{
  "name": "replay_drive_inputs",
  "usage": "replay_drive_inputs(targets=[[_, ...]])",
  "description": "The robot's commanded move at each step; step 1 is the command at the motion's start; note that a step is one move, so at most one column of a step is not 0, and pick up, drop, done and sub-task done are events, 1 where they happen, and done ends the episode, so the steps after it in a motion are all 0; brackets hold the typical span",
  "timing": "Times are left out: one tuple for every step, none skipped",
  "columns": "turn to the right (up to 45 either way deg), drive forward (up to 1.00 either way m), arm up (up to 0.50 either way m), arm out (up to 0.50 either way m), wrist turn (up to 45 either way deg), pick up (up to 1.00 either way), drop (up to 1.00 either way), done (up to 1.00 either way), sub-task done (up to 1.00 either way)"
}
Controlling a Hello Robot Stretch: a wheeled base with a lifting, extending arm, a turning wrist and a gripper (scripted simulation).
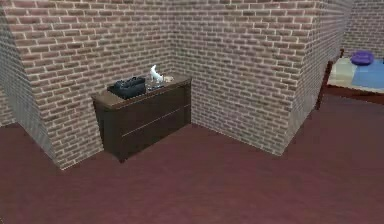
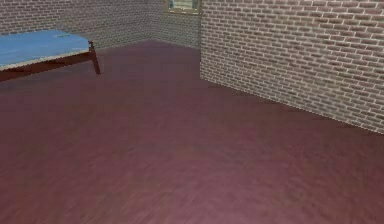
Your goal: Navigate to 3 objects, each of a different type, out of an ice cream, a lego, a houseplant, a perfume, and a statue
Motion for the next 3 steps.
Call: replay_drive_inputs(targets=[[0.0, 1.0, 0.0, 0.0, 0.0, 0.0, 0.0, 0.0, 0.0], [0.0, 0.6, 0.0, 0.0, 0.0, 0.0, 0.0, 0.0, 0.0], [-24.0, 0.0, 0.0, 0.0, 0.0, 0.0, 0.0, 0.0, 0.0]])
